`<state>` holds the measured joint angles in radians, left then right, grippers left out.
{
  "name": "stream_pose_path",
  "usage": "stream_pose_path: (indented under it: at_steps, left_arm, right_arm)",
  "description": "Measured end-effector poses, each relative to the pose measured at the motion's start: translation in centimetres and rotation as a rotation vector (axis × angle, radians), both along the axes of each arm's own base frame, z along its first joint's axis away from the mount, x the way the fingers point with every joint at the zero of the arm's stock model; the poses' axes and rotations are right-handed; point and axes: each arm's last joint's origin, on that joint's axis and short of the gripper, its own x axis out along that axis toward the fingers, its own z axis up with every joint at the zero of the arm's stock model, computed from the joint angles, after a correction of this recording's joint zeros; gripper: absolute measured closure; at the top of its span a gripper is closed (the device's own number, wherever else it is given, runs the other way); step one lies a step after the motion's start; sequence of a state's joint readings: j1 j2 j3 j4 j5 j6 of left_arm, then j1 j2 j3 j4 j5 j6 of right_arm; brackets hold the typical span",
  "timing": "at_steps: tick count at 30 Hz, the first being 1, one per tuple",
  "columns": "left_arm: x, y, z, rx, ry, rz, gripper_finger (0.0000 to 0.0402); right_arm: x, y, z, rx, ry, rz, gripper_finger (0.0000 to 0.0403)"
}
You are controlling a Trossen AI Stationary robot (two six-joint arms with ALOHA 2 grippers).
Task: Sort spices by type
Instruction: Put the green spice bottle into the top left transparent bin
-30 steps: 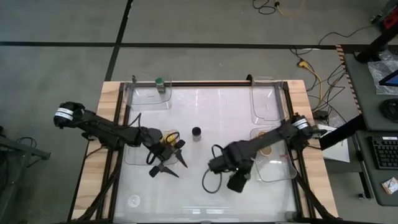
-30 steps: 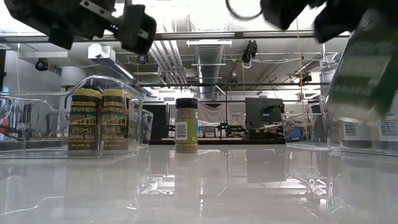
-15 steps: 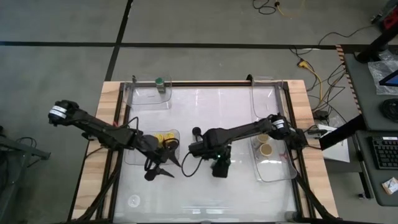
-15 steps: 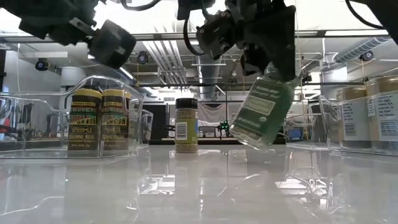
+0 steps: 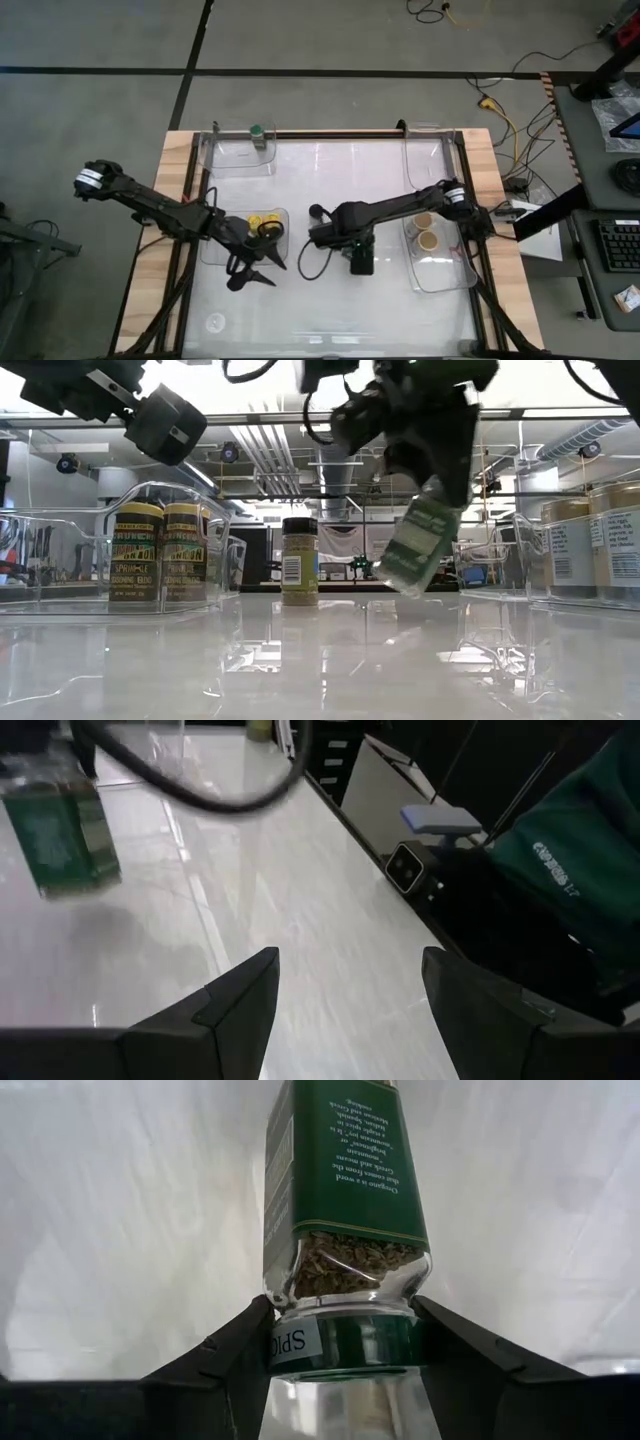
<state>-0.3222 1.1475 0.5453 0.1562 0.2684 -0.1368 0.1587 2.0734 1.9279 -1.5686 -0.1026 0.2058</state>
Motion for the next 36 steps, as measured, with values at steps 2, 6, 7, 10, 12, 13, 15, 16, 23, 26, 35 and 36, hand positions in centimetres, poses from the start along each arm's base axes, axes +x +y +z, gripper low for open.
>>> stream_pose_path:
  at_steps: [2, 6, 7, 10, 12, 13, 15, 16, 23, 26, 35, 36]
  left_arm:
    - [0.0, 0.0, 0.0, 0.0, 0.002, 0.0, 0.0171]
    - [0.1, 0.0, -0.2, 0.001, 0.013, 0.002, 0.0171]
    - [0.2, 0.0, -0.3, 0.002, 0.015, 0.002, 0.0171]
    - [0.4, -0.1, -0.4, -0.002, 0.003, 0.002, 0.0171]
    - [0.6, -0.2, -0.3, -0.008, -0.017, 0.004, 0.0171]
    - [0.7, -0.2, -0.3, -0.01, -0.026, 0.004, 0.0171]
    - [0.8, -0.2, -0.2, -0.013, -0.043, 0.008, 0.0171]
    - [0.9, -0.2, -0.1, -0.01, -0.054, 0.019, 0.0171]
    - [1.1, 0.1, -0.1, 0.02, -0.075, 0.11, 0.0171]
    - [1.2, 0.1, 0.0, 0.02, -0.092, 0.127, 0.0171]
    - [1.4, 0.2, 0.3, 0.023, -0.12, 0.179, 0.0171]
    - [1.4, 0.2, 0.3, 0.024, -0.121, 0.188, 0.0171]
  right_arm:
    - [-1.0, -0.2, 0.6, -0.013, 0.001, 0.021, 0.0202]
    - [-3.5, -0.9, 2.1, -0.094, -0.015, 0.031, 0.0201]
    - [-4.1, -1.0, 2.5, -0.113, -0.021, 0.022, 0.0201]
    - [-5.3, -1.2, 2.9, -0.132, -0.021, 0.002, 0.0201]
    - [-5.8, -0.8, 2.5, -0.138, -0.002, 0.017, 0.0201]
    - [-5.9, -0.6, 2.2, -0.136, 0.009, 0.027, 0.0201]
    - [-5.9, -0.1, 1.3, -0.138, 0.041, 0.054, 0.02]
    - [-5.8, 0.1, 1.0, -0.137, 0.05, 0.069, 0.02]
    - [-5.2, 0.9, -0.8, -0.113, 0.1, 0.202, 0.02]
    - [-5.1, 0.9, -1.0, -0.101, 0.109, 0.243, 0.02]
    - [-5.0, 0.7, -1.3, -0.076, 0.118, 0.325, 0.02]
    - [-5.0, 0.7, -1.3, -0.075, 0.119, 0.326, 0.02]
